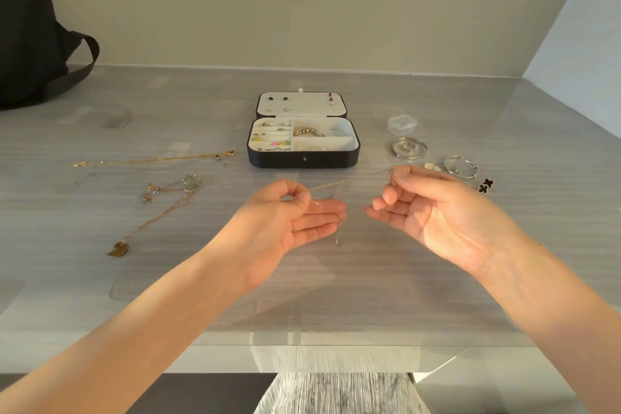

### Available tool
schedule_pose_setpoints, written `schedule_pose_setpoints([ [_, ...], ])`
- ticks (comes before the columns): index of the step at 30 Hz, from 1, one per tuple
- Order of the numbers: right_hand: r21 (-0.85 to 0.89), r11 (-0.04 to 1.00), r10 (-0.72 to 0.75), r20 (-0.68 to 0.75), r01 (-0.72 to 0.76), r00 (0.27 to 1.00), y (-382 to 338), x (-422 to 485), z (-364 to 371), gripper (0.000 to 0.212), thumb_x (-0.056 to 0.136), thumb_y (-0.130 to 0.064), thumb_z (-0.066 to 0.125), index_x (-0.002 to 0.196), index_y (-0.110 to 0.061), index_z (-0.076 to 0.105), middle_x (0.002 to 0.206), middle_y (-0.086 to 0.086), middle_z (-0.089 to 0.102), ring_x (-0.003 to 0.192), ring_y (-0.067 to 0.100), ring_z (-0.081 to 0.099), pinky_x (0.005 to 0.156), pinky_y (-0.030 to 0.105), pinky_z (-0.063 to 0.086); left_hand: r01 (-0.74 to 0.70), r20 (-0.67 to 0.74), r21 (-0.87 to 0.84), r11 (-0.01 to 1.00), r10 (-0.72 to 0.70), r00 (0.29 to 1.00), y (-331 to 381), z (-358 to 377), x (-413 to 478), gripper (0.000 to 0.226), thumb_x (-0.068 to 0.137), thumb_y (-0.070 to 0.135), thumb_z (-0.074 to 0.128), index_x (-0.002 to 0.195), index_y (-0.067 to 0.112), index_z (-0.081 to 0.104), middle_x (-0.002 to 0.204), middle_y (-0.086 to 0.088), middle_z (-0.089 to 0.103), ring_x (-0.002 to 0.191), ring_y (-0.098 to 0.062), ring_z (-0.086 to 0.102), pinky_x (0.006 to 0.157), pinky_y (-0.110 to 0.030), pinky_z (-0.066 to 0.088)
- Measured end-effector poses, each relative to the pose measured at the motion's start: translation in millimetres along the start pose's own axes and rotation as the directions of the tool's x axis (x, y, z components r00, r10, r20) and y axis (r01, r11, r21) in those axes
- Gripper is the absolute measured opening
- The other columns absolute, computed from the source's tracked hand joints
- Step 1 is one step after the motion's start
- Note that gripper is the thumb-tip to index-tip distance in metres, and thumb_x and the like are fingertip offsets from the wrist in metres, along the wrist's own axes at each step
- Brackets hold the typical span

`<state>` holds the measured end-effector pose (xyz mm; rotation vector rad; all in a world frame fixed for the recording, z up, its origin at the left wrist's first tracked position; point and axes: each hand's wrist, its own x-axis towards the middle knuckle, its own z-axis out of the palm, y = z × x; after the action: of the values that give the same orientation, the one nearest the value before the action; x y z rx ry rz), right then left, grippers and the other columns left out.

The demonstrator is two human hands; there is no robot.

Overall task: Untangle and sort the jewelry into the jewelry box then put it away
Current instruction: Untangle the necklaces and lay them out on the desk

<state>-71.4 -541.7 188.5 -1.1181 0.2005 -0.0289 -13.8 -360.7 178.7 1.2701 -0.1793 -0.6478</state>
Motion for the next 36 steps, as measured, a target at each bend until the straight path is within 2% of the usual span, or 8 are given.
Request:
schedule_pose_setpoints([
  [5,-0.145,0.987,0.072,-0.025,-0.075,0.997,-4,-2,0,0.011,0.075,-0.011,0.057,0.063,-0.012,0.055,0.049,0.001,0.039,0.042,0.014,0.036,0.041,0.025,0.039,0.002,-0.017,-0.01,1.0,-0.002,1.0,1,-6,-2,0.021,0.097,0.0,0.038,0.078,0.006,0.045,0.071,-0.014,0.067,0.07,-0.027,0.069,0.075,-0.036,0.058],
  [9,-0.45,0.892,0.04,-0.045,-0.056,0.998,-7,-8,-3,0.015,0.086,-0.006,0.055,0.071,-0.008,0.055,0.046,0.001,0.038,0.039,0.012,0.028,0.038,0.02,0.024,-0.022,0.004,0.286,0.958,0.022,1.0,8,-9,-9,0.019,0.094,0.003,0.045,0.076,0.007,0.049,0.057,-0.004,0.053,0.046,-0.016,0.049,0.056,-0.031,0.051],
  [14,-0.78,0.622,0.112,0.012,-0.061,0.994,-6,-24,-10,0.016,0.088,-0.004,0.056,0.074,-0.012,0.061,0.048,0.0,0.048,0.044,0.011,0.034,0.043,0.018,0.026,-0.113,0.14,0.732,0.672,0.014,0.99,13,-9,-25,0.012,0.089,0.014,0.057,0.078,0.013,0.06,0.054,0.004,0.057,0.046,-0.011,0.046,0.045,-0.017,0.038],
  [18,-0.941,0.338,0.134,0.069,0.019,0.989,-6,-34,-19,0.007,0.082,-0.02,0.067,0.075,-0.021,0.066,0.057,-0.008,0.063,0.053,0.004,0.052,0.055,0.017,0.04,-0.285,0.284,0.908,0.308,0.049,0.958,8,-13,-31,0.009,0.082,0.029,0.064,0.074,0.028,0.067,0.067,0.012,0.061,0.058,-0.002,0.052,0.056,-0.011,0.041],
  [21,-0.983,0.145,0.082,0.121,0.108,0.989,-6,-41,-22,0.004,0.08,-0.026,0.07,0.075,-0.026,0.071,0.067,-0.021,0.066,0.059,-0.006,0.057,0.057,0.009,0.04,-0.342,0.342,0.93,0.137,0.023,0.939,5,-16,-34,0.008,0.083,0.036,0.061,0.08,0.034,0.069,0.077,0.016,0.06,0.078,0.002,0.054,0.066,-0.011,0.041],
  [29,-0.979,-0.037,-0.053,0.203,0.201,0.978,-18,-46,-15,0.009,0.081,-0.038,0.064,0.08,-0.035,0.072,0.074,-0.027,0.068,0.07,-0.01,0.061,0.076,0.011,0.043,-0.355,0.354,0.934,0.043,0.02,0.935,21,-30,-32,0.015,0.084,0.045,0.055,0.08,0.037,0.068,0.089,0.023,0.059,0.086,0.007,0.056,0.073,-0.015,0.043],
  [33,-0.965,-0.014,-0.168,0.262,0.263,0.95,-8,-14,-1,0.009,0.083,-0.036,0.065,0.088,-0.03,0.07,0.074,-0.015,0.067,0.068,0.003,0.06,0.071,0.023,0.047,-0.277,0.267,0.961,0.016,0.207,0.941,25,-33,-12,0.009,0.084,0.037,0.06,0.079,0.032,0.066,0.08,0.013,0.058,0.077,-0.002,0.054,0.074,-0.02,0.041],
  [36,-0.951,-0.016,-0.14,0.309,0.31,0.941,6,17,14,0.02,0.084,-0.033,0.065,0.104,-0.03,0.067,0.08,-0.011,0.062,0.072,0.009,0.055,0.073,0.027,0.044,-0.256,0.259,0.966,-0.044,0.197,0.945,18,-33,7,0.012,0.082,0.037,0.065,0.092,0.031,0.064,0.086,0.015,0.05,0.081,-0.002,0.049,0.072,-0.021,0.035],
])
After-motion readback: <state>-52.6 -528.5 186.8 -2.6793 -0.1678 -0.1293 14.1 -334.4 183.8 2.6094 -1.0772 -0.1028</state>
